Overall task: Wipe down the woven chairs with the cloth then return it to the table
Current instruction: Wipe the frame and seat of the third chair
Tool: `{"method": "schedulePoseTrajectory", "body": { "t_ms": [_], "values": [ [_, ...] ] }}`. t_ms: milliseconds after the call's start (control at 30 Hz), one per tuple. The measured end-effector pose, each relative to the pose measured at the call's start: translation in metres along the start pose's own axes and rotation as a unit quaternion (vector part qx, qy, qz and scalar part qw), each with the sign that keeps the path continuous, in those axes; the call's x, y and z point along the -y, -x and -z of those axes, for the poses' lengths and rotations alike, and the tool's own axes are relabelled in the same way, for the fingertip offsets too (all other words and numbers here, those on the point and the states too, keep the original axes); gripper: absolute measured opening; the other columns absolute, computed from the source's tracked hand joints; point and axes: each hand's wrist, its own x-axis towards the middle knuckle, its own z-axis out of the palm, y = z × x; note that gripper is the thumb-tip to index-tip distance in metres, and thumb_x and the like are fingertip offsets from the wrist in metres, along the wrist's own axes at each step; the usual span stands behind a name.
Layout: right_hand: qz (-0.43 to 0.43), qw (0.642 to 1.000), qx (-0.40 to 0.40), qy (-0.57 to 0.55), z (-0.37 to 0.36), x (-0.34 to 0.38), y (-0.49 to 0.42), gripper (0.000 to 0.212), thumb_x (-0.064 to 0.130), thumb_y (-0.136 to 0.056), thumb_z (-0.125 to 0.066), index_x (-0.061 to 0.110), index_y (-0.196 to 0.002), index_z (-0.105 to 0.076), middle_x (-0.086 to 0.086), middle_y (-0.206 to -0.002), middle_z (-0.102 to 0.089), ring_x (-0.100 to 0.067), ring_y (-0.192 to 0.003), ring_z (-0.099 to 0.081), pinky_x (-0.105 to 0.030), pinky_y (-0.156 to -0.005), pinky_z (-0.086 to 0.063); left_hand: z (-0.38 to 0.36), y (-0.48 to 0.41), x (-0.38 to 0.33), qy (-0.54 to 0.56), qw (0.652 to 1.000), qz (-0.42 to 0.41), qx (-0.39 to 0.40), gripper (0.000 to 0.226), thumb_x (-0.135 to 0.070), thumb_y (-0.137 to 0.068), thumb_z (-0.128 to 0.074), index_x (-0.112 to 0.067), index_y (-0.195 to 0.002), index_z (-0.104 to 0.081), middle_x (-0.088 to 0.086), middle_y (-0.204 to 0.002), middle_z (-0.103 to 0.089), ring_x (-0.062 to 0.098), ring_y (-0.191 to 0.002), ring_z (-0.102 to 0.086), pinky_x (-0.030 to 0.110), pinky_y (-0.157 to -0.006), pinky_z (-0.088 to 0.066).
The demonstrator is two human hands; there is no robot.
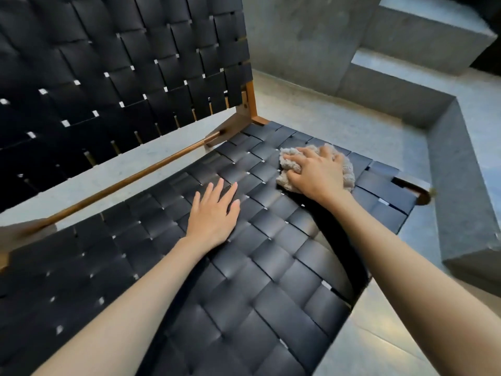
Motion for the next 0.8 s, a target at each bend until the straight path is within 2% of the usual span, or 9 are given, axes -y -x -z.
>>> {"method": "schedulePoseTrajectory", "body": {
  "t_ms": [167,300,433,633,800],
  "values": [
    [-0.023,0.999,0.01,-0.021,0.019,0.012,0.087,0.042,0.045,-0.087,-0.044,0.04,-0.126,-0.057,0.01,-0.138,-0.051,-0.027,-0.121,-0.034,-0.046,-0.092,-0.028,0.013,0.077,0.009,-0.017,0.998,-0.027,0.058,0.049,-0.043,-0.102,-0.015,-0.036,-0.151,-0.01,-0.006,-0.16,-0.001,0.017,-0.147,0.003,0.036,-0.118,0.002],
    [0.0,0.999,0.01,-0.043,0.029,0.044,0.157,0.039,0.048,-0.087,-0.043,0.042,-0.122,-0.058,0.012,-0.134,-0.055,-0.027,-0.114,-0.037,-0.042,-0.082,-0.029,0.027,0.141,0.021,-0.018,0.997,-0.033,0.068,0.049,-0.043,-0.102,-0.017,-0.035,-0.15,-0.012,-0.006,-0.16,-0.002,0.016,-0.147,0.002,0.036,-0.118,0.001],
    [0.025,0.997,0.003,-0.073,0.037,0.079,0.213,0.038,0.048,-0.087,-0.042,0.042,-0.121,-0.059,0.015,-0.134,-0.055,-0.025,-0.11,-0.037,-0.042,-0.082,-0.03,0.037,0.198,0.029,-0.014,0.997,-0.032,0.062,0.048,-0.041,-0.103,-0.018,-0.034,-0.15,-0.016,-0.006,-0.159,-0.006,0.016,-0.147,-0.001,0.035,-0.118,-0.001],
    [0.07,0.99,0.001,-0.124,0.054,0.143,0.295,0.039,0.045,-0.086,-0.041,0.041,-0.12,-0.06,0.011,-0.12,-0.063,-0.022,-0.104,-0.037,-0.04,-0.077,-0.03,0.046,0.276,0.04,-0.032,0.999,-0.005,0.014,0.048,-0.042,-0.102,-0.023,-0.033,-0.149,-0.024,-0.007,-0.158,-0.015,0.014,-0.146,-0.009,0.036,-0.117,-0.005],
    [0.159,0.969,-0.028,-0.186,0.066,0.193,0.351,0.044,0.047,-0.083,-0.035,0.04,-0.119,-0.061,0.016,-0.119,-0.064,-0.019,-0.099,-0.039,-0.04,-0.082,-0.034,0.045,0.333,0.052,-0.014,0.992,0.07,-0.105,0.044,-0.034,-0.103,-0.025,-0.029,-0.146,-0.033,-0.007,-0.155,-0.026,0.012,-0.145,-0.014,0.036,-0.117,-0.002]
  ]
}}
